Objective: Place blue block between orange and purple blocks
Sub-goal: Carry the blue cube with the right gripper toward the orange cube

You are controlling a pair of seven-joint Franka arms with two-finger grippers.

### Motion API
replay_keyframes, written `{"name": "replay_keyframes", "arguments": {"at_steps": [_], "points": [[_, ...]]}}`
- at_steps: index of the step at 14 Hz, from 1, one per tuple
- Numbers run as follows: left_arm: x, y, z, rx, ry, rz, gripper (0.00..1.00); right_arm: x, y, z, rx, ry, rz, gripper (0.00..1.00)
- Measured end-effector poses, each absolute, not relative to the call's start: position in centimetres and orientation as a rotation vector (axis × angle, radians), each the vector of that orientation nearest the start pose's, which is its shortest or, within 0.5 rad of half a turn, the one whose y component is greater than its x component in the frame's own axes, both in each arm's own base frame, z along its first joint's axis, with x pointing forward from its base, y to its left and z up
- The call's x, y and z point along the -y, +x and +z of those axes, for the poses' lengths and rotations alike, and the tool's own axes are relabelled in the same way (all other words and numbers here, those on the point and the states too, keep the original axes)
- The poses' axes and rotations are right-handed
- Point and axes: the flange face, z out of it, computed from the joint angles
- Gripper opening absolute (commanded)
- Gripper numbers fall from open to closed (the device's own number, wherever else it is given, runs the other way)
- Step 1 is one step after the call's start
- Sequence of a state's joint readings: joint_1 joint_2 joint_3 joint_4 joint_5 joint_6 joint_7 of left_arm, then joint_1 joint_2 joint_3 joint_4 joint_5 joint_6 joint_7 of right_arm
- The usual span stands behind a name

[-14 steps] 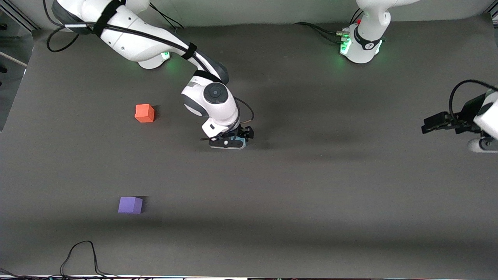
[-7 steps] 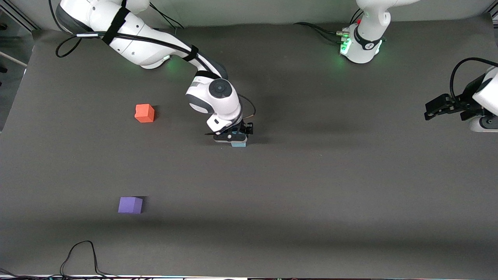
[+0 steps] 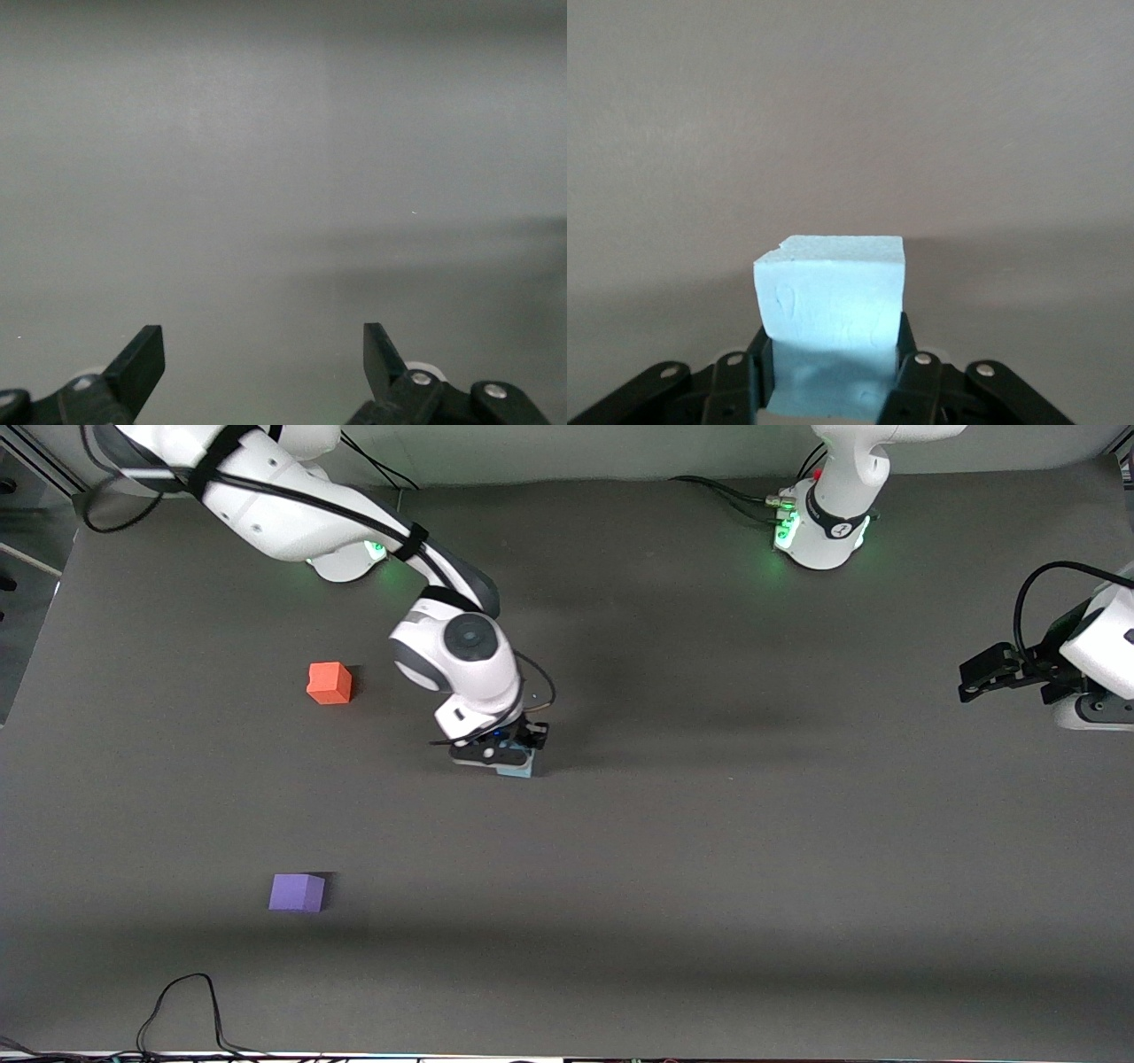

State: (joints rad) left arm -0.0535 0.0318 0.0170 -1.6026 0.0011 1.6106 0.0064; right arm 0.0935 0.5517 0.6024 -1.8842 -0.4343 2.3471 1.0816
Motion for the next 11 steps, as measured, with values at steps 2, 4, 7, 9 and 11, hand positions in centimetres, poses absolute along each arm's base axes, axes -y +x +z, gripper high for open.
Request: {"name": "replay_keyframes", "arguments": {"at_steps": [2, 4, 7, 9, 11], "points": [[2.1, 56.6, 59.6, -0.069, -3.139, 0.036, 1.00, -33.5, 53.5, 30.3, -0.233, -3.095, 0.033, 0.32], [2.1, 56.6, 59.6, -0.074, -3.138, 0.035, 1.00, -26.9, 56.0, 34.4, -0.234, -3.102, 0.046, 0.32], [2.0, 56.8, 59.7, -0.076, -3.138, 0.007, 1.00, -17.5, 57.1, 36.7, -0.265, -3.140, 0.042, 0.33], [2.0, 57.0, 59.9, -0.075, -3.138, -0.018, 1.00, -11.5, 56.8, 35.0, -0.268, -3.154, 0.084, 0.34], [2.0, 57.0, 59.9, -0.076, -3.138, -0.020, 1.00, -7.1, 55.9, 31.8, -0.245, -3.132, 0.090, 0.34]]}}
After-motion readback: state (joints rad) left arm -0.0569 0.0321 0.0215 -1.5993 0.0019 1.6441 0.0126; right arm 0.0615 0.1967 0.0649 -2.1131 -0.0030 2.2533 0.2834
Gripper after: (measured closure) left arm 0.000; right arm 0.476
